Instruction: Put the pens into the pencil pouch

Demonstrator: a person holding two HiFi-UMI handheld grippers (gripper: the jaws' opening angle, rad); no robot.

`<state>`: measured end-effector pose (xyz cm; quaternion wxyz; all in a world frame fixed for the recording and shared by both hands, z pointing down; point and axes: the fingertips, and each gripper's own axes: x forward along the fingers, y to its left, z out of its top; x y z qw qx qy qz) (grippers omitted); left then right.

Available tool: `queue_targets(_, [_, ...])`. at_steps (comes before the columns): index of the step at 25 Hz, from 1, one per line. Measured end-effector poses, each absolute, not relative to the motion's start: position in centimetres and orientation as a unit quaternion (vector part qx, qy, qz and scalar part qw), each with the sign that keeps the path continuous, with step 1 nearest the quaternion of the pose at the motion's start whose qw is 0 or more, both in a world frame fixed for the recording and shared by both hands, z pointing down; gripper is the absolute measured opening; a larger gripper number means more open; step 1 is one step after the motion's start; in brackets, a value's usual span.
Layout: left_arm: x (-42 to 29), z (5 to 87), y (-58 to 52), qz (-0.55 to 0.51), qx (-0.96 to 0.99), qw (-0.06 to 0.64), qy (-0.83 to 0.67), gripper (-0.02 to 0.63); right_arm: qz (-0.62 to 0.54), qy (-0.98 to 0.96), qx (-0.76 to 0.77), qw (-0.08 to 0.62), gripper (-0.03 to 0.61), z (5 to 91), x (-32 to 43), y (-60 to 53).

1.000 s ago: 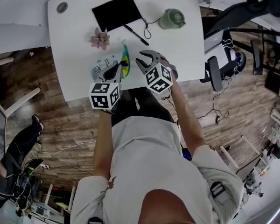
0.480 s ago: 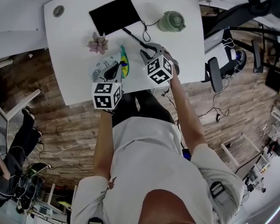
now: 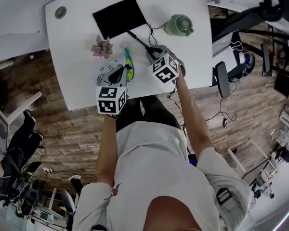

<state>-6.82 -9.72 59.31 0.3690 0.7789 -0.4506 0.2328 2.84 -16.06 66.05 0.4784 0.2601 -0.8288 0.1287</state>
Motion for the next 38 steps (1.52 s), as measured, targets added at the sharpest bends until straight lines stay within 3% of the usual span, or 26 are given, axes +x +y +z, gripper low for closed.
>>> queue_targets(10, [-6.9,59.0,-9.7,0.230,0.777,0.366,-0.458,0.002,0.146,-0.831,0.241,0.479,0.057,65.5,3.1,-15.5])
queue_targets(38, [-7.3,57.7,-8.3,0.219,0.772,0.349,-0.484,0.003,0.023,-0.827,0.083,0.555,0.057,60.1,5.1,-4.4])
